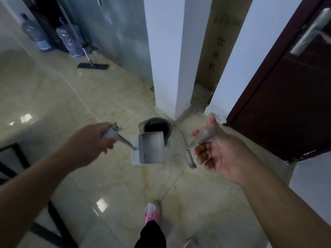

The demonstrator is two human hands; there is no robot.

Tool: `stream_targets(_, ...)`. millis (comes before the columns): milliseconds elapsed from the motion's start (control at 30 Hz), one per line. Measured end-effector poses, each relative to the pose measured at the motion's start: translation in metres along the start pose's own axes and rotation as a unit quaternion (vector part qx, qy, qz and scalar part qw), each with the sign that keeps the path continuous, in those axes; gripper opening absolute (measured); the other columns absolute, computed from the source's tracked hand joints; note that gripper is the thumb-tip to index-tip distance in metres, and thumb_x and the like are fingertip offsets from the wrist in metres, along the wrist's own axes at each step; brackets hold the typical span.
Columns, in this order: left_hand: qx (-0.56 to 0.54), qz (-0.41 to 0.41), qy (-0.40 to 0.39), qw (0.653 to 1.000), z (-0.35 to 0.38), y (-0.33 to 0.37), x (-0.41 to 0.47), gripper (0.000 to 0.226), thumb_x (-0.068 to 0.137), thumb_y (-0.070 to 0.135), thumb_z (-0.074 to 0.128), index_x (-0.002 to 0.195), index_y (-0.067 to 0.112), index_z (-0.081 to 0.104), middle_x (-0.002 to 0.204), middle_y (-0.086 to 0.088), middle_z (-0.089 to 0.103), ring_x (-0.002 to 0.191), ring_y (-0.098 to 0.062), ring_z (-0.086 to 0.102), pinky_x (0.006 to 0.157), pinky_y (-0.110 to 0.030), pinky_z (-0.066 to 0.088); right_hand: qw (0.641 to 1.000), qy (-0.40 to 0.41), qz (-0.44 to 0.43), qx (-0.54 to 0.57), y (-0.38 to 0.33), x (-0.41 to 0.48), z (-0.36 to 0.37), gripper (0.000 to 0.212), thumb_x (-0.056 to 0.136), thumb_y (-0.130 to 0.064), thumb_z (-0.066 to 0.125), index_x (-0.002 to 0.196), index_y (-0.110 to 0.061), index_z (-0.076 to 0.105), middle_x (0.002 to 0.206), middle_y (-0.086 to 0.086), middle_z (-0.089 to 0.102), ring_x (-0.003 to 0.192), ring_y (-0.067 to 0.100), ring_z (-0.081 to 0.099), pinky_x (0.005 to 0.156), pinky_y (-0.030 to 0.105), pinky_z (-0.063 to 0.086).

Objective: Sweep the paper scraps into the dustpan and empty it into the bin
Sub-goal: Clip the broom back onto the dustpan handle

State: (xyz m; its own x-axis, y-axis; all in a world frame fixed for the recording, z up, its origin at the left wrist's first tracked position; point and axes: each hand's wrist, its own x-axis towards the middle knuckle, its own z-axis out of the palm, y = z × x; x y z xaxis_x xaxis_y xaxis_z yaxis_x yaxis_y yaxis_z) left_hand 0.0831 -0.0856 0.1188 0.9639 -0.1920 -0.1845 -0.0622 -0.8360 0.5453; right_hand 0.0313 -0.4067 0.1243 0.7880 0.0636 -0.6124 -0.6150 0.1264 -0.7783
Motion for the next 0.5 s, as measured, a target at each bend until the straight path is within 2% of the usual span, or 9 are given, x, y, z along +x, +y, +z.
stream_targets(67,-0.022,-0.013,-0.001,1.000,0.039,-0.010,-0.013,0.015,0.086,0.025,0.060,0.091,0.039,0.060,0.062,0.004,0.067,0.048,-0.005,0.060,0.055,-0.029,0.048,0.998,-0.044,0.006,-0.037,0.005,0.013,0.008,0.110,0.036,-0.094,0.060,0.110,-0.013,0.071,0.070,0.012,0.065,0.056,0.021,0.057,0.051,0.030,0.035)
stream_targets(100,-0.027,-0.027,-0.006,0.999,0.060,-0.016,-0.018,0.014,0.086,0.025,0.059,0.094,0.037,0.061,0.061,0.003,0.066,0.049,-0.006,0.060,0.055,-0.028,0.047,0.997,-0.067,0.010,-0.044,0.009,0.020,0.014,0.117,0.029,-0.094,0.061,0.114,-0.014,0.069,0.071,0.011,0.066,0.057,0.020,0.057,0.051,0.030,0.036)
stream_targets(167,-0.039,-0.055,-0.024,0.997,0.099,-0.022,-0.020,0.024,0.086,0.022,0.058,0.109,0.027,0.062,0.071,0.003,0.067,0.054,-0.008,0.060,0.055,-0.025,0.044,0.992,-0.118,0.012,-0.035,0.017,0.032,0.021,0.117,0.028,-0.090,0.068,0.121,-0.019,0.063,0.074,0.009,0.065,0.057,0.017,0.057,0.050,0.027,0.041)
stream_targets(233,-0.064,-0.069,-0.049,0.994,0.131,-0.024,-0.021,0.043,0.085,0.022,0.058,0.127,0.026,0.055,0.080,-0.003,0.070,0.057,-0.009,0.059,0.056,-0.024,0.043,0.985,-0.164,0.013,-0.056,0.027,0.043,0.031,0.098,0.043,-0.081,0.073,0.122,-0.026,0.058,0.079,0.008,0.062,0.060,0.015,0.055,0.053,0.026,0.044)
stream_targets(267,-0.083,-0.073,-0.059,0.992,0.143,-0.023,-0.021,0.050,0.085,0.023,0.058,0.134,0.030,0.050,0.088,-0.006,0.071,0.057,-0.009,0.057,0.057,-0.024,0.042,0.979,-0.172,0.009,-0.106,0.033,0.047,0.036,0.082,0.055,-0.074,0.075,0.119,-0.027,0.057,0.081,0.007,0.060,0.062,0.014,0.054,0.055,0.027,0.044)
stream_targets(333,-0.110,-0.077,-0.069,0.988,0.158,-0.022,-0.018,0.058,0.086,0.023,0.058,0.140,0.039,0.043,0.103,-0.011,0.071,0.058,-0.008,0.056,0.056,-0.023,0.041,0.955,-0.135,-0.012,-0.262,0.042,0.053,0.050,0.050,0.078,-0.057,0.072,0.115,-0.027,0.057,0.080,0.004,0.059,0.064,0.015,0.056,0.060,0.030,0.047)
stream_targets(367,-0.109,-0.074,-0.079,0.988,0.162,-0.022,-0.017,0.060,0.086,0.023,0.056,0.141,0.041,0.040,0.106,-0.011,0.071,0.061,-0.012,0.059,0.056,-0.023,0.042,0.937,-0.106,-0.024,-0.331,0.046,0.058,0.057,0.040,0.085,-0.052,0.067,0.115,-0.026,0.058,0.079,0.002,0.061,0.066,0.016,0.058,0.063,0.033,0.049)
stream_targets(433,-0.081,-0.049,-0.107,0.990,0.168,-0.017,-0.016,0.058,0.088,0.023,0.051,0.142,0.039,0.038,0.107,-0.012,0.071,0.076,-0.029,0.066,0.063,-0.031,0.049,0.898,-0.076,-0.052,-0.431,0.050,0.065,0.070,0.038,0.091,-0.050,0.058,0.119,-0.024,0.059,0.091,0.001,0.067,0.076,0.017,0.062,0.072,0.034,0.049)
stream_targets(500,-0.049,-0.023,-0.124,0.991,0.171,-0.015,-0.015,0.049,0.091,0.023,0.049,0.140,0.028,0.041,0.111,-0.013,0.069,0.087,-0.038,0.066,0.073,-0.044,0.053,0.858,-0.087,-0.069,-0.502,0.050,0.073,0.081,0.044,0.093,-0.051,0.055,0.128,-0.024,0.059,0.116,0.004,0.068,0.093,0.019,0.061,0.080,0.033,0.047)
